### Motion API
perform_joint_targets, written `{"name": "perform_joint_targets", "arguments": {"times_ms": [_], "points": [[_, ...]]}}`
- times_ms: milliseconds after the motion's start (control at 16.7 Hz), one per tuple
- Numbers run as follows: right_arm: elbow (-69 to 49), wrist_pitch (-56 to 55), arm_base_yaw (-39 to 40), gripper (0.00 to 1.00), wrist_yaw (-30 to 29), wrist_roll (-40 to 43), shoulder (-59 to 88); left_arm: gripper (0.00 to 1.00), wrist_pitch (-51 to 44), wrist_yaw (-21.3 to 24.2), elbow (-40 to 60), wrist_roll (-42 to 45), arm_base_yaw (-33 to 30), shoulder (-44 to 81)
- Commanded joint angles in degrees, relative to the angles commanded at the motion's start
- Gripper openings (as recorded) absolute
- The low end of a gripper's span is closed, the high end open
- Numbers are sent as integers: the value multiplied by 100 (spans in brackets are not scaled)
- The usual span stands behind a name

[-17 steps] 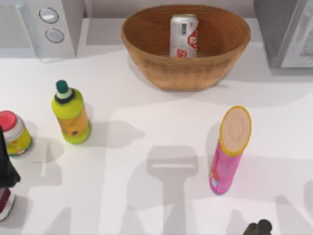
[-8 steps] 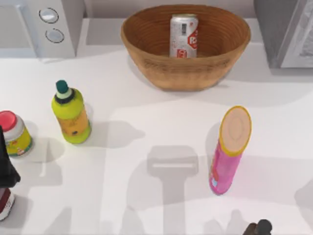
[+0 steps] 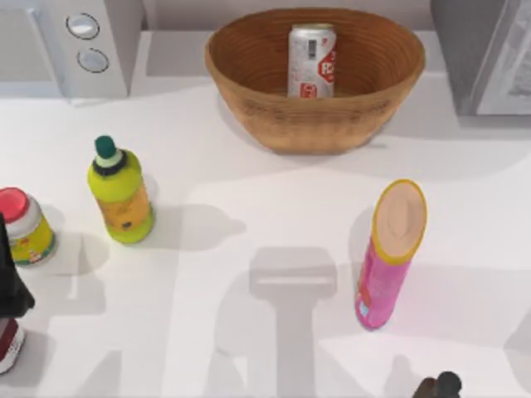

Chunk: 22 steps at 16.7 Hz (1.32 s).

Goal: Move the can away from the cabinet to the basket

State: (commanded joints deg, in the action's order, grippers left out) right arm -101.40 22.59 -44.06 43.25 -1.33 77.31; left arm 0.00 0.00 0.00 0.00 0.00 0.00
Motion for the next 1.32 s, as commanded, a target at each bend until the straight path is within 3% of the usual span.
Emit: {"name": "perform_joint_targets", "arguments": {"times_ms": [540,780,960,1320], "points": [[36,189,4569,100,-4558,21,-106,100,0,0,0,0,0,0],[183,236,6206,100,-6190,21,-240,100,0,0,0,0,0,0],[263,251,6829,100,-6812,22,-313,100,0,0,0,0,0,0],[233,293,6807,100,-7027,93,-455,100,0,0,0,0,0,0]]}}
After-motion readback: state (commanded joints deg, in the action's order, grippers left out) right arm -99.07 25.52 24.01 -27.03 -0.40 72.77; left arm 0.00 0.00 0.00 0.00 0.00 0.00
